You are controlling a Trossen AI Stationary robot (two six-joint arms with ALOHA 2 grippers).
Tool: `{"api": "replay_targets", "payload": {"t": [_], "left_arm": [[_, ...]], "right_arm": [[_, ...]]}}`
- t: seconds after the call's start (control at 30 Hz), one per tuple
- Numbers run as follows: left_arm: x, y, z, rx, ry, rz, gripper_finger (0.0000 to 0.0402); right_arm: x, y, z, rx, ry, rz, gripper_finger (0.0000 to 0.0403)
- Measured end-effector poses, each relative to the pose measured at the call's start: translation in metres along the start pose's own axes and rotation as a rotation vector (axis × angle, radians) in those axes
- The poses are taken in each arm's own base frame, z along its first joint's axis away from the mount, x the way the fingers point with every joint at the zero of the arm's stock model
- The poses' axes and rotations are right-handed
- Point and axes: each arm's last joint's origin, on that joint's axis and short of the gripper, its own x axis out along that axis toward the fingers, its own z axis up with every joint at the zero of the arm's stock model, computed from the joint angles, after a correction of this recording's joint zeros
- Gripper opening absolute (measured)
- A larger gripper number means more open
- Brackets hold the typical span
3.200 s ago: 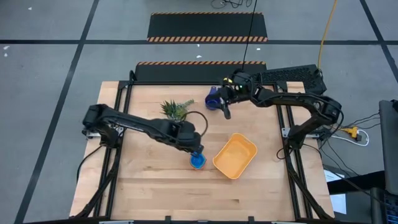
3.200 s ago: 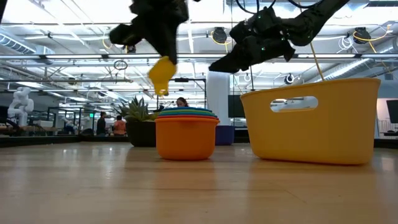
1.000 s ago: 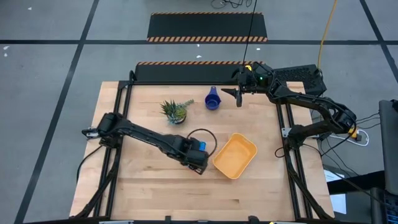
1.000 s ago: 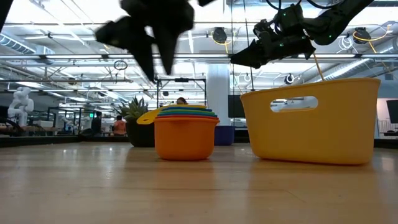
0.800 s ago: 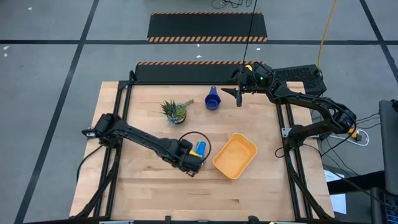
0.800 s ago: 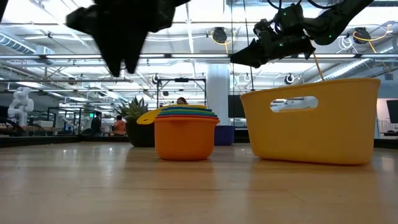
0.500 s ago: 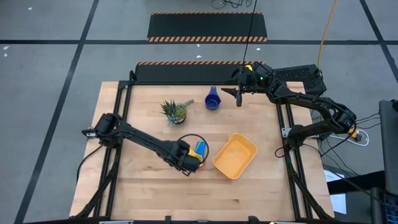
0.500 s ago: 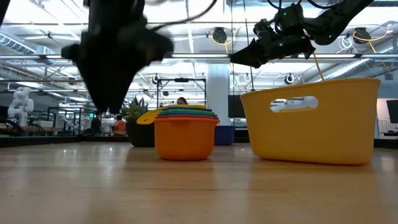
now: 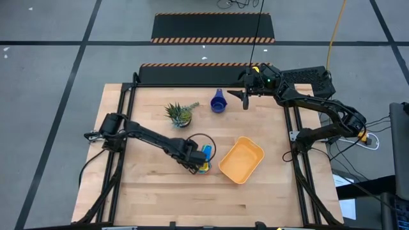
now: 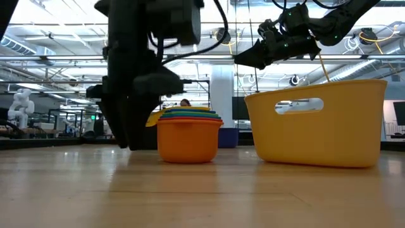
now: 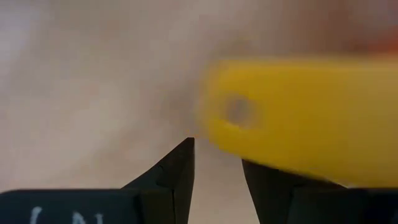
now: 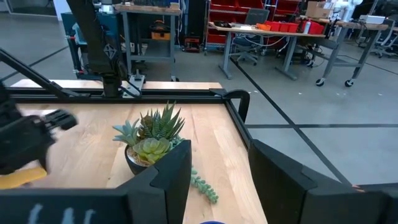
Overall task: Nest measuring cups in basket
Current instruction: Stack the yellow measuring cup on the light blue measuring cups
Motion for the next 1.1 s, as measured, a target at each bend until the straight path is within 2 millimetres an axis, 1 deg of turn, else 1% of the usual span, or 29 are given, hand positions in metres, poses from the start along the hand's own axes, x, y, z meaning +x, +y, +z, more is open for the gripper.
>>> {"api": "replay_targets", "payload": {"t": [0.1,0.17,0.23,0.3,0.33,0.4,0.53,0.73,0.87,1.0,1.1], "left_arm": [[0.001,0.013,0.012,0.05,-0.029,0.076,0.0136],[0.002,0.016,0.026,0.093,-0.082,0.059,0.0136],[0.002,0.012,0.042,0.164,-0.16,-0.023,0.0136],[-0.004,0.002,0.055,0.24,-0.269,-0.113,0.0136],[-0.008,-0.002,0.059,0.266,-0.306,-0.146,0.0136],[-0.014,-0.005,0.061,0.288,-0.325,-0.163,0.0136],[-0.02,-0.001,0.055,0.287,-0.254,-0.075,0.0136],[-0.023,0.005,0.038,0.242,-0.146,0.028,0.0136],[-0.025,0.001,0.027,0.199,-0.137,0.039,0.0136],[-0.031,-0.007,0.01,0.158,-0.14,0.021,0.0136],[-0.038,-0.012,-0.004,0.154,-0.146,0.003,0.0136]], "right_arm": [[0.0,0.0,0.0,0.0,0.0,0.0,0.0153],[0.0,0.0,0.0,0.004,-0.003,0.0,0.0153],[0.0,0.0,0.0,0.004,-0.003,0.0,0.0153],[0.0,0.0,0.0,0.008,0.002,0.0,0.0153],[0.0,0.0,-0.001,0.009,0.005,0.001,0.0153],[0.0,0.0,-0.001,0.011,0.008,0.001,0.0153],[0.0,0.0,-0.001,0.014,0.011,0.002,0.0153],[0.0,0.0,-0.001,0.013,0.009,0.002,0.0153],[0.0,0.0,-0.001,0.02,0.013,0.002,0.0153],[0.0,0.0,-0.002,0.021,0.019,0.006,0.0153],[0.001,0.004,-0.007,0.002,0.065,0.022,0.0153]]}}
